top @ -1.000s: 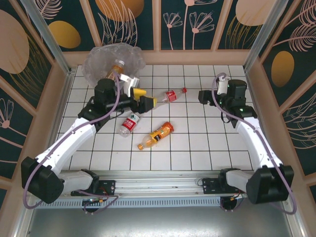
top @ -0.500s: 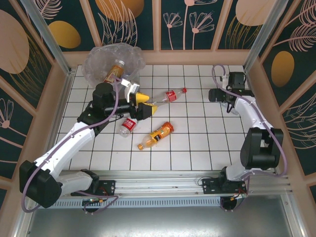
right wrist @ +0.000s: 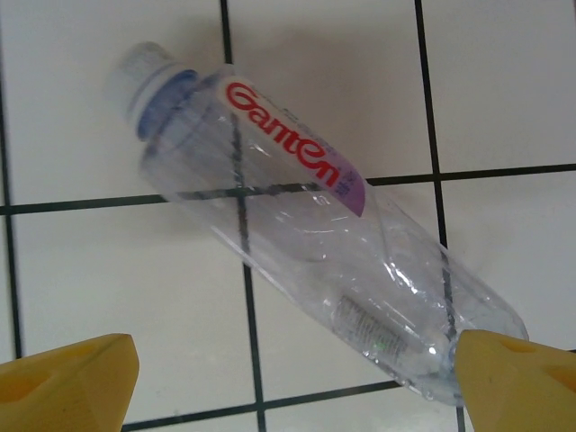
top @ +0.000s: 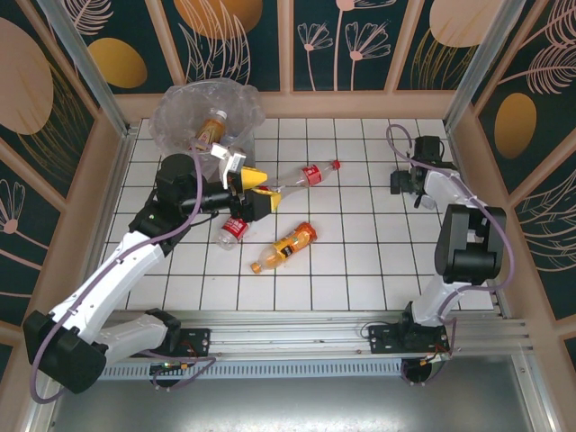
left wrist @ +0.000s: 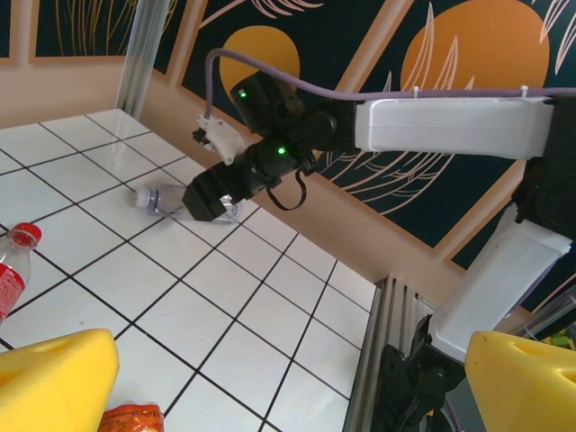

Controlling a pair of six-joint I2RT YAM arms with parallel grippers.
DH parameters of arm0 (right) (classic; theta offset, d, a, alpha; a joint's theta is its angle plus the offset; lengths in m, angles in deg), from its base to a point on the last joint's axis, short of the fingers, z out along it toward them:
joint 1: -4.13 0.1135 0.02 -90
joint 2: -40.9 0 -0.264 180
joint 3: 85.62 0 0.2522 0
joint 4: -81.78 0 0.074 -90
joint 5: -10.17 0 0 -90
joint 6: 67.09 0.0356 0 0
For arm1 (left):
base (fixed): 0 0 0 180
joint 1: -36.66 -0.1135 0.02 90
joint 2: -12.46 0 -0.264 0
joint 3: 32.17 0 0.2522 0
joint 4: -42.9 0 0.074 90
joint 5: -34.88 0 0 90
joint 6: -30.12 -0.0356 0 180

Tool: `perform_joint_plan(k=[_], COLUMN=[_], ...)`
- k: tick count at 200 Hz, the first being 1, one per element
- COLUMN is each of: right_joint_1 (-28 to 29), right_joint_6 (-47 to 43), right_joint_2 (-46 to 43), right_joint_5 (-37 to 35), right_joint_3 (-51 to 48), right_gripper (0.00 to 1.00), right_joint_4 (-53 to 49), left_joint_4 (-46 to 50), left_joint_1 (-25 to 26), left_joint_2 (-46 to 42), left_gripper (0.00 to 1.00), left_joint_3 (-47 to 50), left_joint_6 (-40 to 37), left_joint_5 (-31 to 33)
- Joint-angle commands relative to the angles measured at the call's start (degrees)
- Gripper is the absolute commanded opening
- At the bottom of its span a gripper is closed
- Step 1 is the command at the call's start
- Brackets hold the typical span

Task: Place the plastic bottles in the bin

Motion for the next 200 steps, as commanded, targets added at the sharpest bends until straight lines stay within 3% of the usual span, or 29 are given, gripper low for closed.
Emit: perform_joint_plan(k=[1,116,140,200], right_joint_1=[-0.39,0.17,1.23,5.04], right_joint_6=[-0.84,-0.16,-0.75,1.68], right_joint_2=[3.17,7.5,6.34,-1.42], right_joint_5=[-3.2,-3.91,-0.18,3.04], right_joint_3=[2.6,3.55,2.81,-0.94], right_gripper=[0.92,0.89,0.81,0.8], right_joint_4=[0.62,0.6,-0.27,-2.0], left_joint_4=[0.48,-1.61,-1.8,-2.86], left_joint_1=[0.29,0.36,0.36,0.36], left_joint_2=[-0.77,-0.34,-0.35,-0.82], left_gripper=[0.99,0.99,0.98,0.99], left_joint_3=[-1.06,0.39,0.44,0.61], left_joint_6=[0.18,1.64,1.73,2.12], left_joint_5=[-0.88,-1.56,-1.72,-1.86])
